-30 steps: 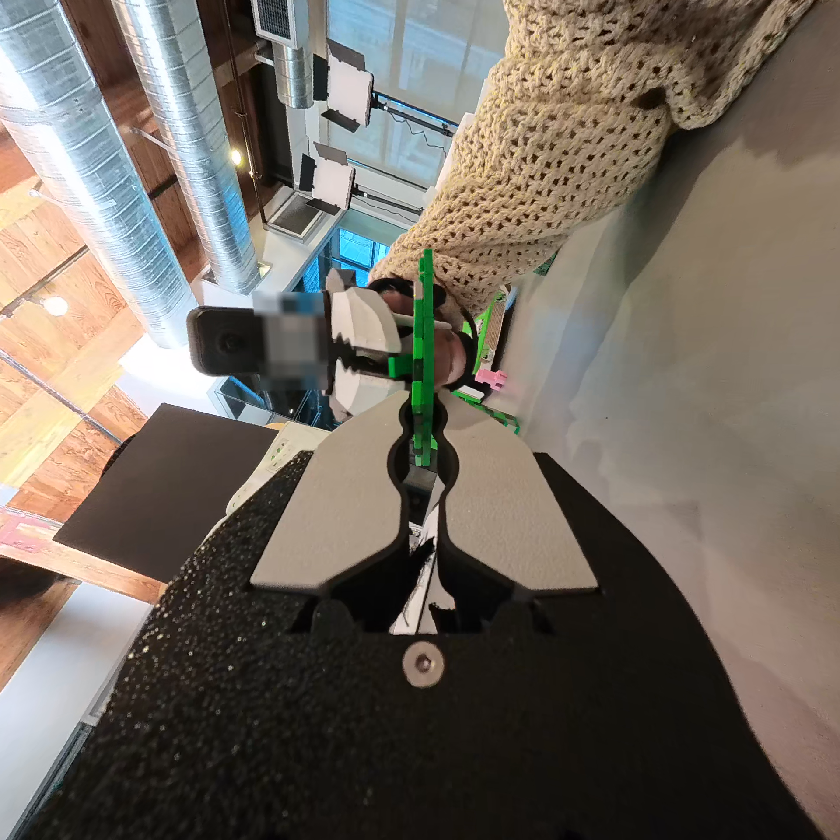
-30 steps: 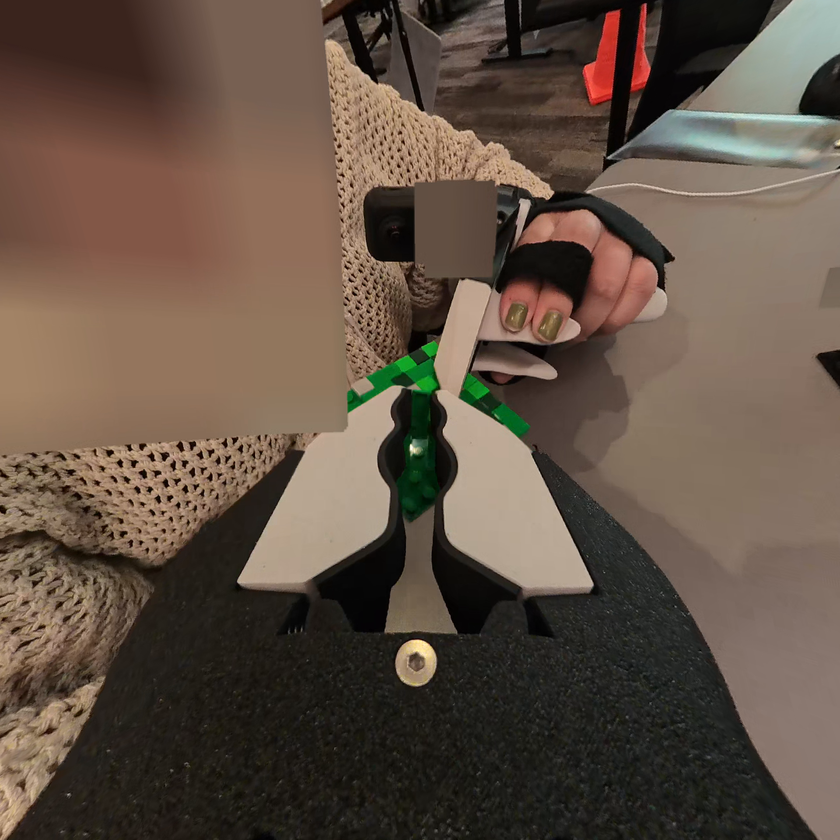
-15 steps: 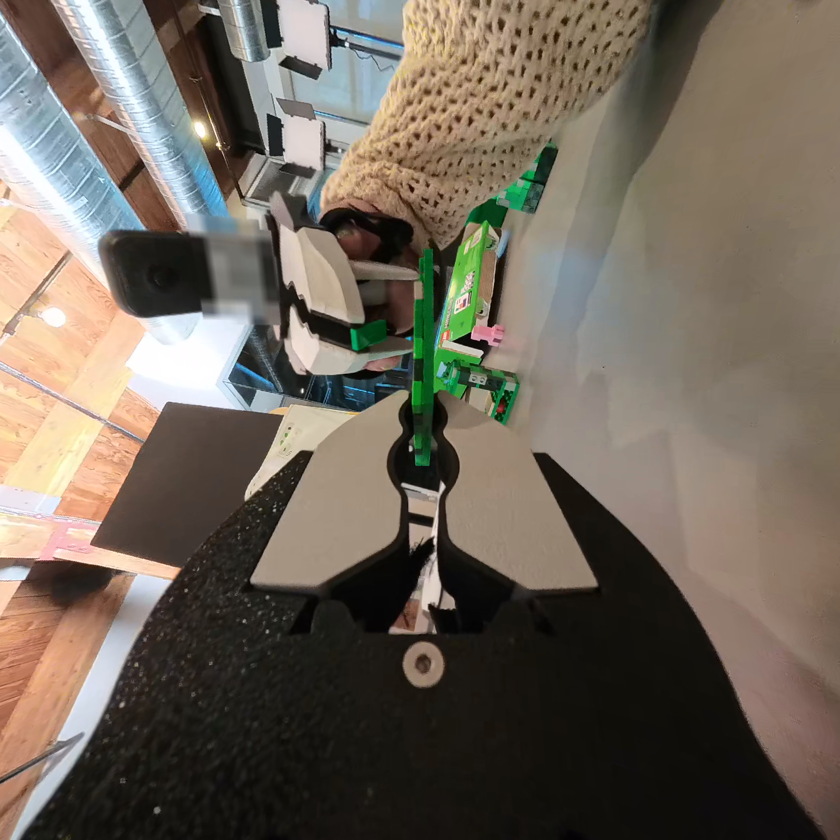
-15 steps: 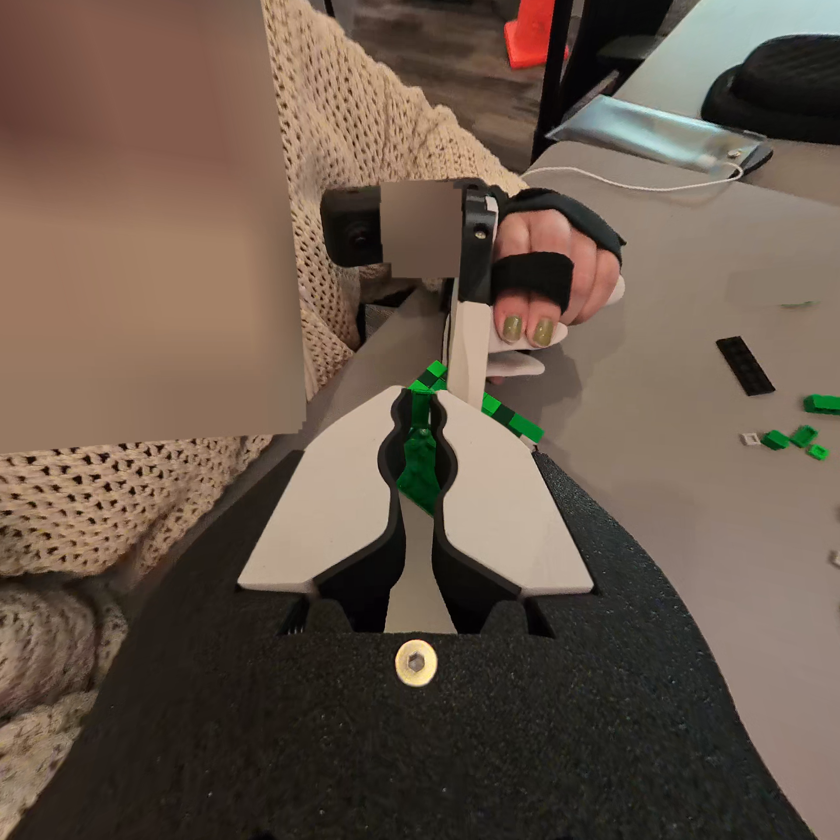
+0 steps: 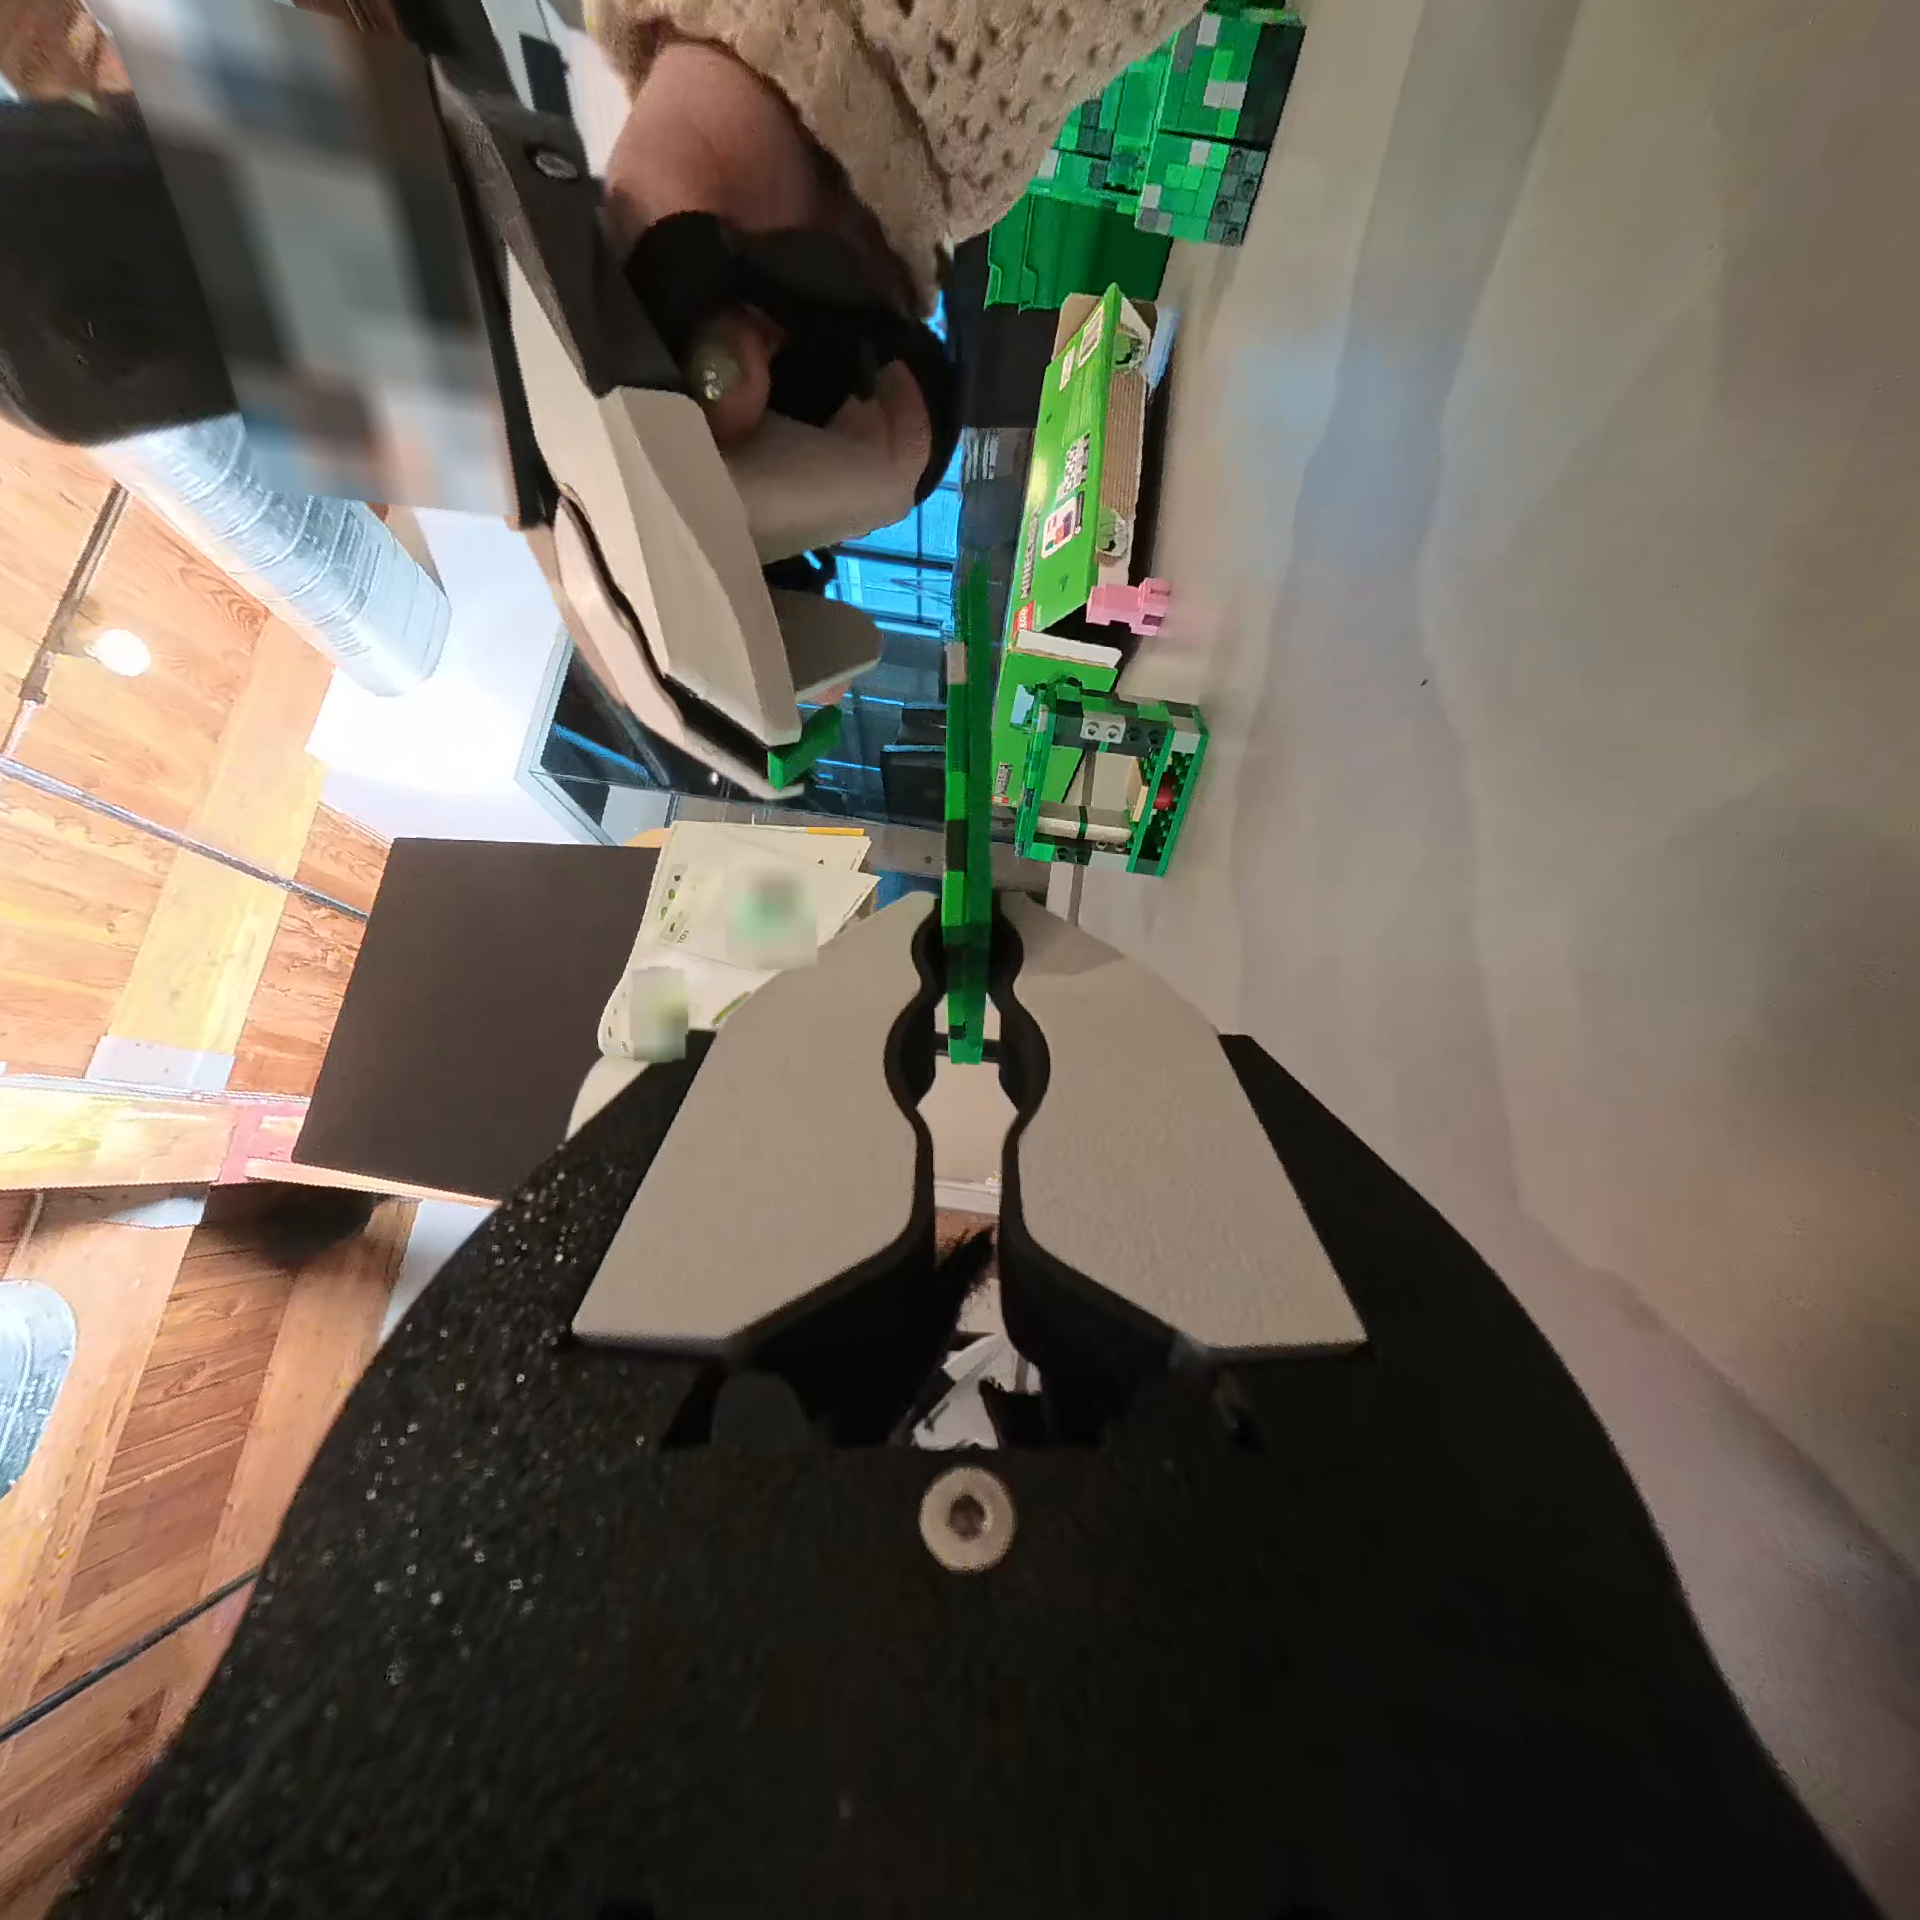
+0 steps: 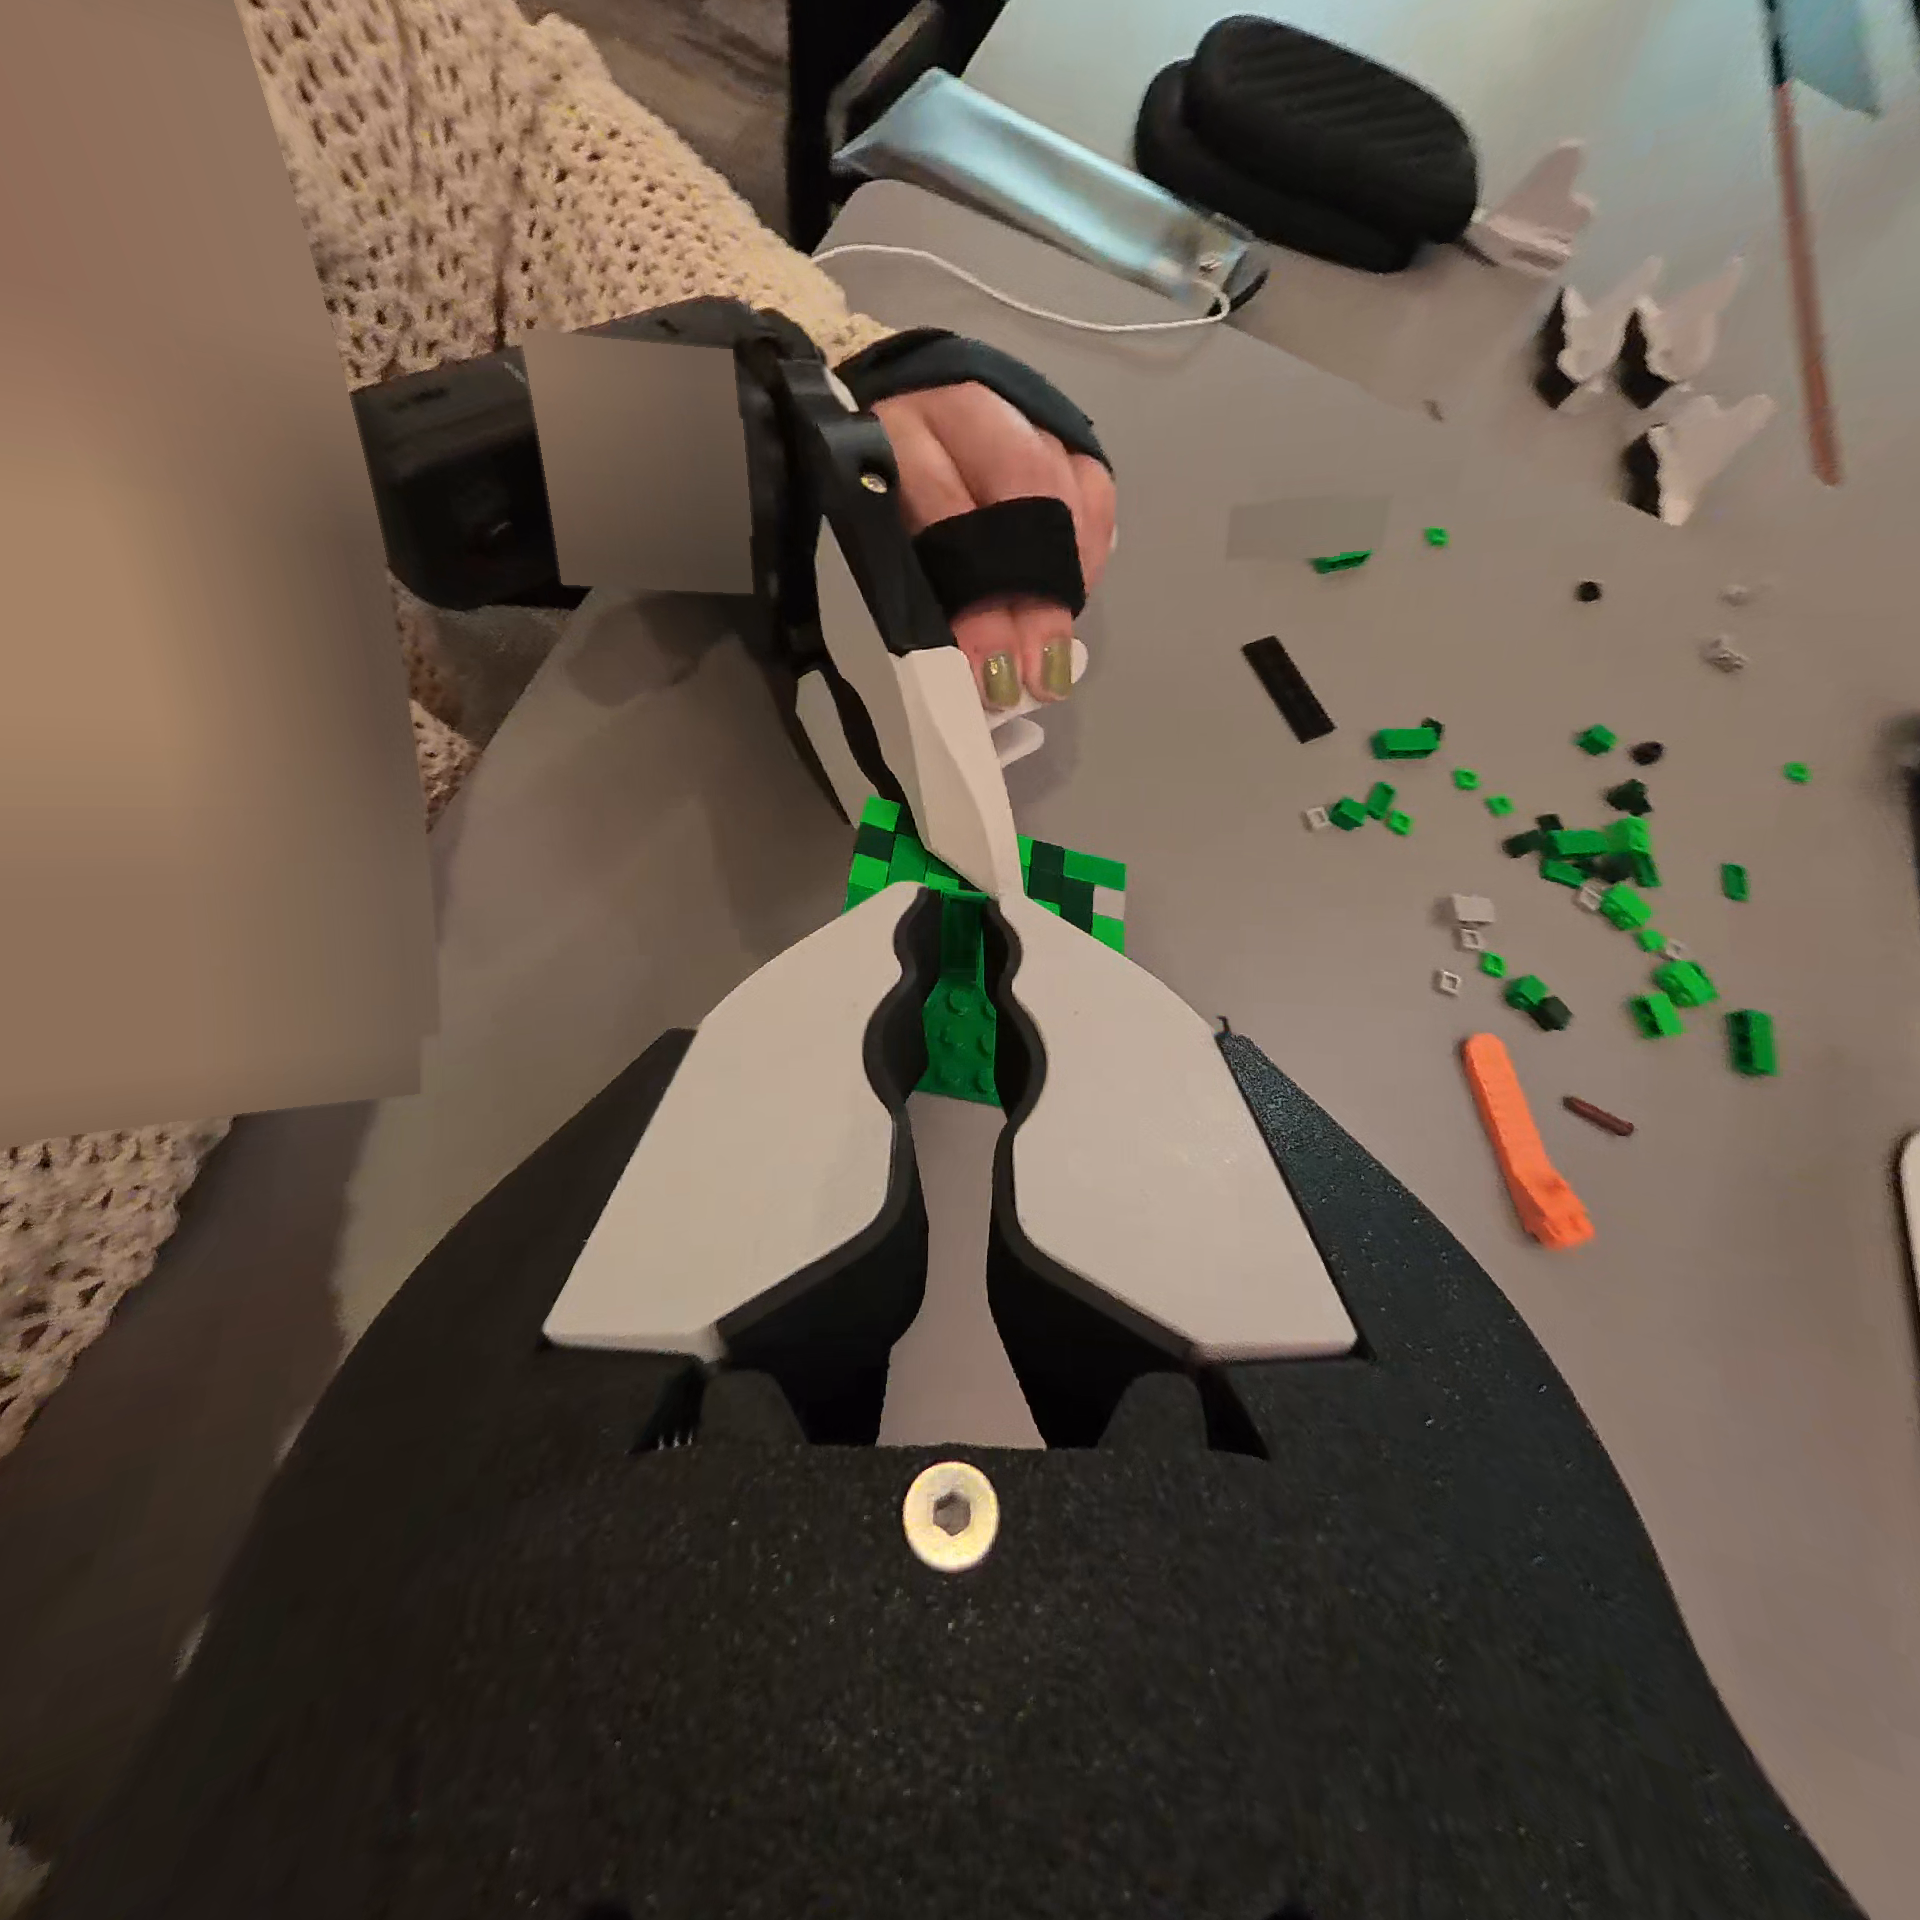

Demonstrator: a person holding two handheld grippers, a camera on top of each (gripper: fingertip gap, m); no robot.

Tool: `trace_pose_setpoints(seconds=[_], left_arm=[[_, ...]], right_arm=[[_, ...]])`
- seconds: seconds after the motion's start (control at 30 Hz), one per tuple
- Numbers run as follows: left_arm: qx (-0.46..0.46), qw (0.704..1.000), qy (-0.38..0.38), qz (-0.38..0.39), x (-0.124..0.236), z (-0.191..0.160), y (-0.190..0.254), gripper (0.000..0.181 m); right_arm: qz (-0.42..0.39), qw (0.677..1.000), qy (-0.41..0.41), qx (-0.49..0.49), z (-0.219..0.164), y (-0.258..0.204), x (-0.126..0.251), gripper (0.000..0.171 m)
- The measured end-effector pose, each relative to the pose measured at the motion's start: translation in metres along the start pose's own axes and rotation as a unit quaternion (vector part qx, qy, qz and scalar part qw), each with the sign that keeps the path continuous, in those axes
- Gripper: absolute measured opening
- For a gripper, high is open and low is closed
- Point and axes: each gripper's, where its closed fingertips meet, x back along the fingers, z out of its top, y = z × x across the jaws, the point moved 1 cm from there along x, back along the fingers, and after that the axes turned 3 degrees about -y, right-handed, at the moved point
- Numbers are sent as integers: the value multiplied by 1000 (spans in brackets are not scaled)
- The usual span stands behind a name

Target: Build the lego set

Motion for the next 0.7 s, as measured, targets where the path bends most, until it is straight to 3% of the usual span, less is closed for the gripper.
trace_pose_setpoints(seconds=[0.23,0.7], left_arm=[[-9,999,-22,-24,-5,-8,11,6],[-22,999,-28,18,-8,-3,2,6]], right_arm=[[-39,998,36,-24,-5,8,12,7],[-58,990,113,-55,-9,17,29,7]])
